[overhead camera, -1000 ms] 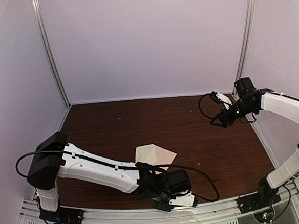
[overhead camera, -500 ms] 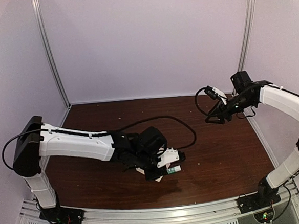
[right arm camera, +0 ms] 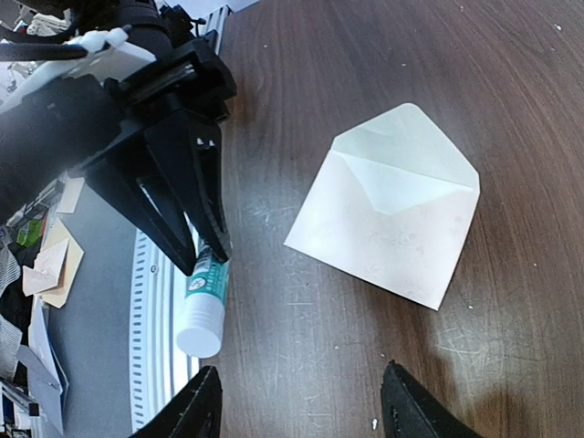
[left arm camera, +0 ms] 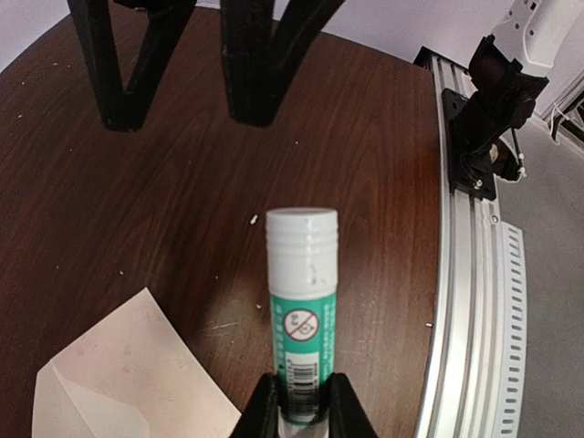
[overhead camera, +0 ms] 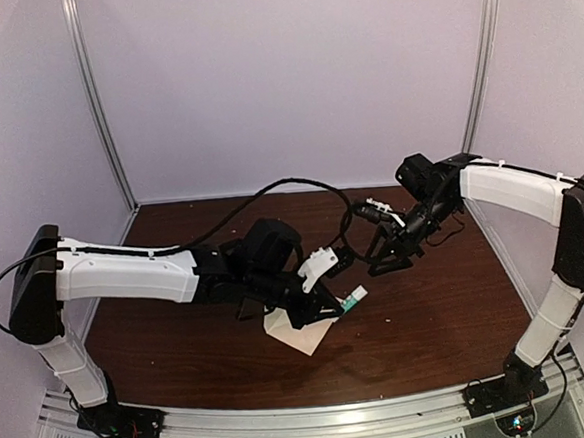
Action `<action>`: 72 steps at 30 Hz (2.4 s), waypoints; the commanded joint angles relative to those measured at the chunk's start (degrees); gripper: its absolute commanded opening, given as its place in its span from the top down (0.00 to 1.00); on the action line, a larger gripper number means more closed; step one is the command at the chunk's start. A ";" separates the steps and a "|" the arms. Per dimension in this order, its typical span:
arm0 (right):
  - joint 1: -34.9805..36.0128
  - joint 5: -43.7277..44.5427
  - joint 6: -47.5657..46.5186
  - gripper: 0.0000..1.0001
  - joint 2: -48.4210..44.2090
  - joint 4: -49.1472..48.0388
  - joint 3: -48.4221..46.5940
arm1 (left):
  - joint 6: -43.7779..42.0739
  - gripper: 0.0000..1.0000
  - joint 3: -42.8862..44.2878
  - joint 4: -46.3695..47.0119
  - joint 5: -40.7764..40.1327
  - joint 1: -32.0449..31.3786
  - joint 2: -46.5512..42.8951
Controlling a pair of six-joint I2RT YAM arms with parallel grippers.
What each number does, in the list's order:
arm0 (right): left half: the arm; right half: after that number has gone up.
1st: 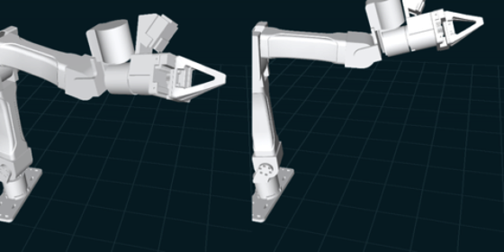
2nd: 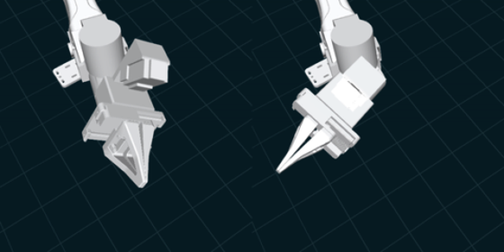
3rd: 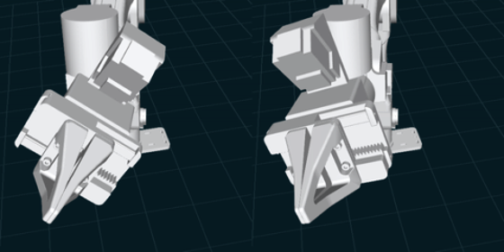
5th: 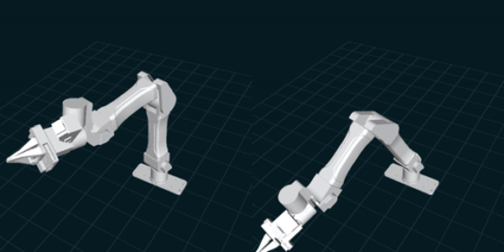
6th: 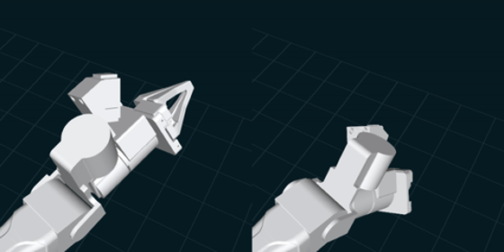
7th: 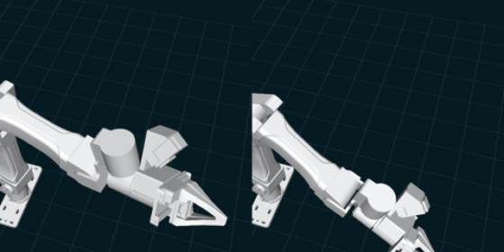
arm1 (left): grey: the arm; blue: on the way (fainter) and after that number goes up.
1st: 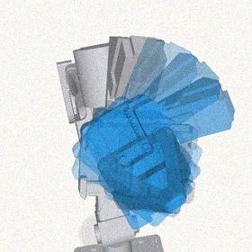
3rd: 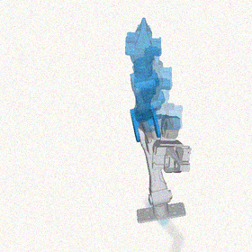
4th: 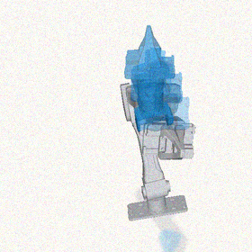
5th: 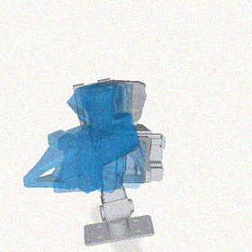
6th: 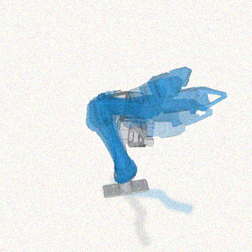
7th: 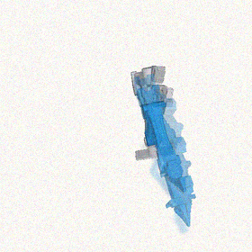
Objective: Place the letter into the envelope and seal it
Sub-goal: Pass from the left arm to the right, then open the solid glue cap from the solid glue.
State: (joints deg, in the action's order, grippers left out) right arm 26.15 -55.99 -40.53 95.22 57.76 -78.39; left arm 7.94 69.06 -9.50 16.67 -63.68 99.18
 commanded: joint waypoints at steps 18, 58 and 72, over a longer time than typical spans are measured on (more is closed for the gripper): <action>4.63 -7.09 1.26 0.39 -2.30 -2.19 3.27 | 6.92 0.89 -3.80 12.49 4.65 2.04 -3.02; 6.00 -12.30 0.36 0.96 -1.48 -1.19 3.98 | 10.56 0.66 -2.61 21.90 11.21 2.84 2.41; 5.97 -12.06 1.20 0.96 -2.14 -2.55 4.63 | 10.42 0.69 -1.40 21.79 12.76 2.96 4.15</action>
State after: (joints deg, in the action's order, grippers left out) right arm 31.81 -67.00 -40.05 94.39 56.51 -74.22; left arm 18.76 65.69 9.87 28.23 -61.06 102.21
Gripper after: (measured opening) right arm 0.184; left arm 0.296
